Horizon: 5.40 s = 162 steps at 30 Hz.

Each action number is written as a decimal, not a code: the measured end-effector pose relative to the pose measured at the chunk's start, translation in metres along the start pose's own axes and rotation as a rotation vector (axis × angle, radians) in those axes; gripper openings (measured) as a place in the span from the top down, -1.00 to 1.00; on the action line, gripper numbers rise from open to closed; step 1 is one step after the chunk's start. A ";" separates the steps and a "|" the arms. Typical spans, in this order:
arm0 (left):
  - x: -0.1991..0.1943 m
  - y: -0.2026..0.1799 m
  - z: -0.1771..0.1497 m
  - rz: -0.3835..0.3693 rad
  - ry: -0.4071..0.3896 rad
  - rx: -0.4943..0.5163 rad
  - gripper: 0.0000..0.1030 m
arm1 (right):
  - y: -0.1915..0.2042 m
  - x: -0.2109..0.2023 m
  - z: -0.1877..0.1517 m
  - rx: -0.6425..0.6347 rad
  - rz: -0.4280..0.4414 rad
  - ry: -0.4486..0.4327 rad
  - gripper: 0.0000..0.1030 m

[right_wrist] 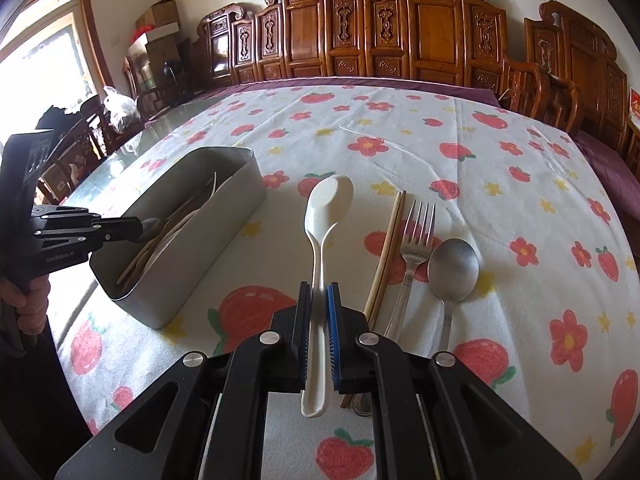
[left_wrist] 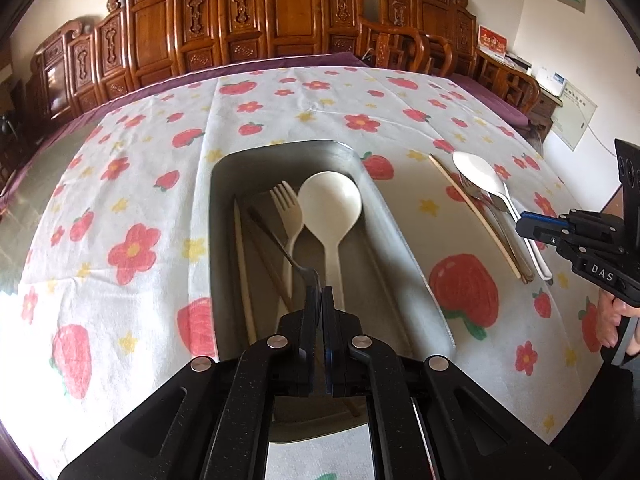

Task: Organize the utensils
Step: 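Carry the metal spoon into the metal tray and open the left gripper, then carry the white plastic spoon into the tray and open the right gripper, then return the right gripper to the pile and grasp a metal spoon, then grasp a wooden chopstick with the left gripper while the right gripper holds the metal spoon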

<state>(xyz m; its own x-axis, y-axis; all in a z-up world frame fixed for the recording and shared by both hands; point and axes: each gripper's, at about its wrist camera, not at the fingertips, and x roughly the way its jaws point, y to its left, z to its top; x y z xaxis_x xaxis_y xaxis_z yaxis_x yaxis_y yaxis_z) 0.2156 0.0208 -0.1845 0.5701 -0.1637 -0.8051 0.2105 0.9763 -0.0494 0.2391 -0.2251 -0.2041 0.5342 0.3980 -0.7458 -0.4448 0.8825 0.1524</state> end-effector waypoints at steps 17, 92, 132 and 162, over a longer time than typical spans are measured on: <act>-0.037 0.023 0.008 0.057 -0.117 -0.043 -0.23 | 0.026 -0.017 0.012 0.019 0.002 -0.034 0.82; -0.062 -0.044 0.013 0.005 -0.166 -0.028 -0.85 | -0.015 -0.085 -0.019 0.113 -0.240 -0.054 0.55; -0.030 -0.116 0.021 0.053 -0.114 0.092 -0.85 | -0.074 0.039 -0.006 0.055 -0.254 0.119 0.85; 0.106 -0.175 0.053 0.170 0.092 0.151 -0.85 | -0.112 0.019 -0.017 0.187 -0.163 0.080 0.86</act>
<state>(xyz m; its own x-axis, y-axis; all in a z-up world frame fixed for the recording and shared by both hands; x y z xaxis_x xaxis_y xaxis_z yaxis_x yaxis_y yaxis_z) 0.2811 -0.1754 -0.2300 0.5338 0.0215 -0.8453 0.2382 0.9554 0.1747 0.2870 -0.3205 -0.2467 0.5260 0.2322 -0.8181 -0.2129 0.9673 0.1377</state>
